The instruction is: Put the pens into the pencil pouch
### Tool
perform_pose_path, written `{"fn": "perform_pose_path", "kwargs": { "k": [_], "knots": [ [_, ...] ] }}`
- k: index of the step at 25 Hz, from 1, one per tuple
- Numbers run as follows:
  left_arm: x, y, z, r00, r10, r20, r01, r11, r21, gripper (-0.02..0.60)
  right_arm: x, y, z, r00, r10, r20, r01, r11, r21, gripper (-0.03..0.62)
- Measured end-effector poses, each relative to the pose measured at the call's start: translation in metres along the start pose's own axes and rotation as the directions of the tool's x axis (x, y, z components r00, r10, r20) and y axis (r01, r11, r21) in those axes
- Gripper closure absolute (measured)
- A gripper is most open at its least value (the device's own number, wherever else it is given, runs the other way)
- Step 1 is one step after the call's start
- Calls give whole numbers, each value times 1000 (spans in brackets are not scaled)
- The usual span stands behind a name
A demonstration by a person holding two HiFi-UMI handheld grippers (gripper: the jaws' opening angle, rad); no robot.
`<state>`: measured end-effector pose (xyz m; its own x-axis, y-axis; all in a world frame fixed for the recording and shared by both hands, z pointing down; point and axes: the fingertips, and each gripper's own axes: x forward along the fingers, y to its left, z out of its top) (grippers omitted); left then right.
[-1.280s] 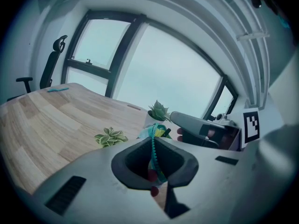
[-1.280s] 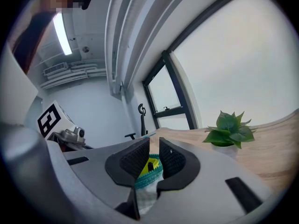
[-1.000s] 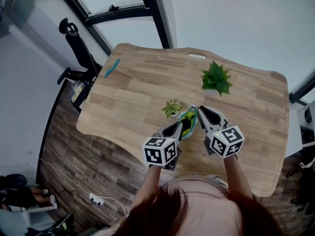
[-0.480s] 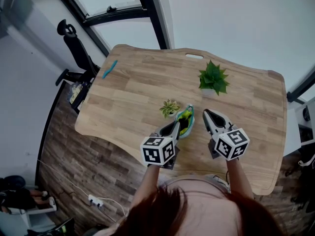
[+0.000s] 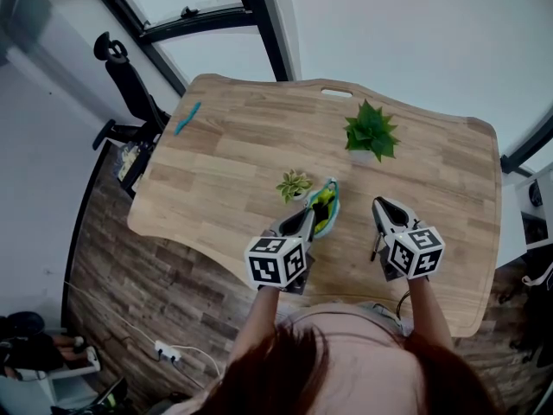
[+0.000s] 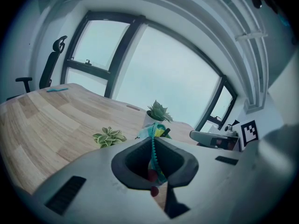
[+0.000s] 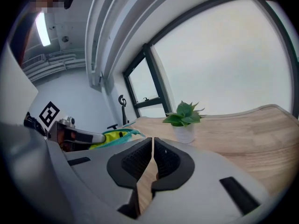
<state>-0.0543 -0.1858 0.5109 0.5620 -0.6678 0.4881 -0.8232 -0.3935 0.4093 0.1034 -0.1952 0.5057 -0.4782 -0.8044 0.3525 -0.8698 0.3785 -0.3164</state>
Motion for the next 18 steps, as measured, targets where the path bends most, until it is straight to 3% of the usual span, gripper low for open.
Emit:
{"fn": "perform_pose_path", "kwargs": {
  "k": [13, 16, 18],
  "knots": [
    [2, -1, -2, 1000, -7, -8, 7, 1000, -9, 571, -6, -29, -62, 976, -67, -207, 63, 998, -26, 582],
    [1, 0, -3, 1000, -7, -10, 7, 1000, -11, 571, -6, -34, -74, 964, -84, -252, 78, 996, -33, 527],
    [2, 0, -4, 1000, -8, -11, 8, 1000, -13, 571, -5, -39, -83, 955, -102, -278, 96, 995, -34, 523]
  ]
}}
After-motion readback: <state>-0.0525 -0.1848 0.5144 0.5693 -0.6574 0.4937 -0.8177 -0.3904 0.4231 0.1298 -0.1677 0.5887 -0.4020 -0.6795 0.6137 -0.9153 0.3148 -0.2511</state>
